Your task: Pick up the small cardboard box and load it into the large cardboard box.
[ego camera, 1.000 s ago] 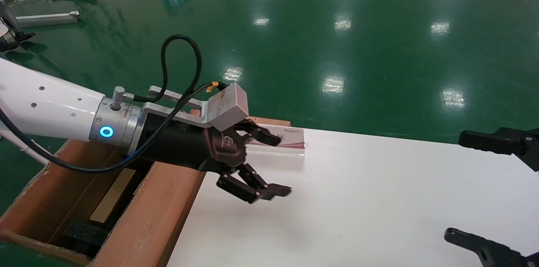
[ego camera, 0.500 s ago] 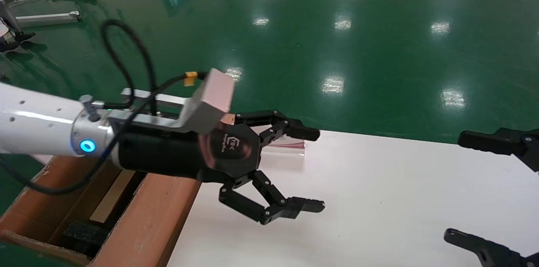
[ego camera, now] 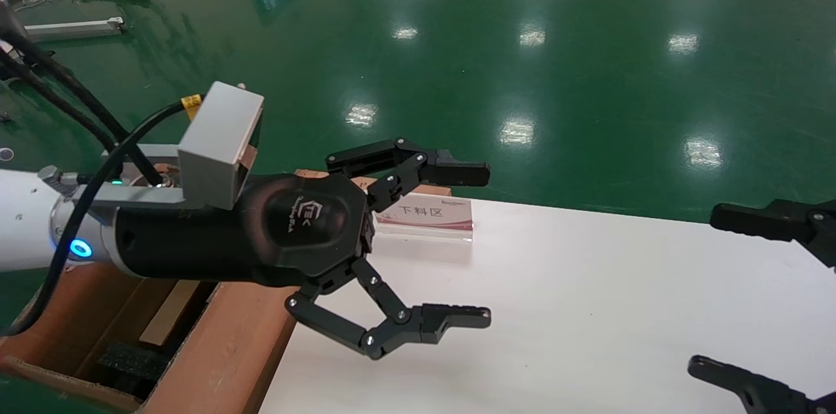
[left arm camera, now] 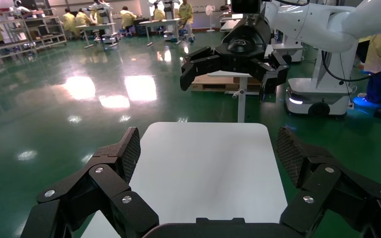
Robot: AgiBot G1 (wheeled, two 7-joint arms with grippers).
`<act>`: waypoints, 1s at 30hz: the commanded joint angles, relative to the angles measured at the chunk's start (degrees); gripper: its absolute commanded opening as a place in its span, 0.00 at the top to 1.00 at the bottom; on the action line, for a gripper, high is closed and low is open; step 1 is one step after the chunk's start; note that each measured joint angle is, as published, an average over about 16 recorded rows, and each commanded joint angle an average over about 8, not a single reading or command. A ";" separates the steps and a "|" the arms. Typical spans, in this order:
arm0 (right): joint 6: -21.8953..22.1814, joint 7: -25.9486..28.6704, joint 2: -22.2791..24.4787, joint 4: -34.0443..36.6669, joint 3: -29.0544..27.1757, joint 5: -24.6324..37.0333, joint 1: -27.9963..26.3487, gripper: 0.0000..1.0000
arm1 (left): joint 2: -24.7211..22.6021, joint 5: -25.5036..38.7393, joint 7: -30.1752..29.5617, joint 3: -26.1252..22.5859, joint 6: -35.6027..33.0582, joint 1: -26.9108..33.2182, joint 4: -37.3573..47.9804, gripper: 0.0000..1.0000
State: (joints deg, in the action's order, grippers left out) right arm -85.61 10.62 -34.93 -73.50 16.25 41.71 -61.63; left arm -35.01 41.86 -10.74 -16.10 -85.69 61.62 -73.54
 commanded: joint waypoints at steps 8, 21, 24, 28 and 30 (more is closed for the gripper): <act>-0.06 0.10 -0.06 -0.05 -0.16 0.11 0.05 0.00 | 0.01 -0.04 0.04 -0.01 -0.01 -0.01 0.02 0.00; -0.05 0.11 -0.05 -0.03 -0.18 0.09 0.05 0.00 | -0.10 -0.47 0.25 1.18 -0.33 -0.76 0.15 0.00; -0.05 0.11 -0.05 -0.03 -0.19 0.09 0.05 0.00 | -0.10 -0.48 0.26 1.16 -0.33 -0.75 0.16 0.00; -0.05 0.11 -0.05 -0.03 -0.19 0.10 0.05 0.00 | -0.09 -0.49 0.27 1.14 -0.32 -0.75 0.16 0.00; -0.05 0.12 -0.06 -0.03 -0.19 0.10 0.05 0.00 | -0.08 -0.50 0.27 1.13 -0.32 -0.74 0.16 0.00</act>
State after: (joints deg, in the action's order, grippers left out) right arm -85.66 10.73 -34.99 -73.54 16.06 41.81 -61.58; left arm -35.10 41.36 -10.46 -14.97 -86.01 60.87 -73.38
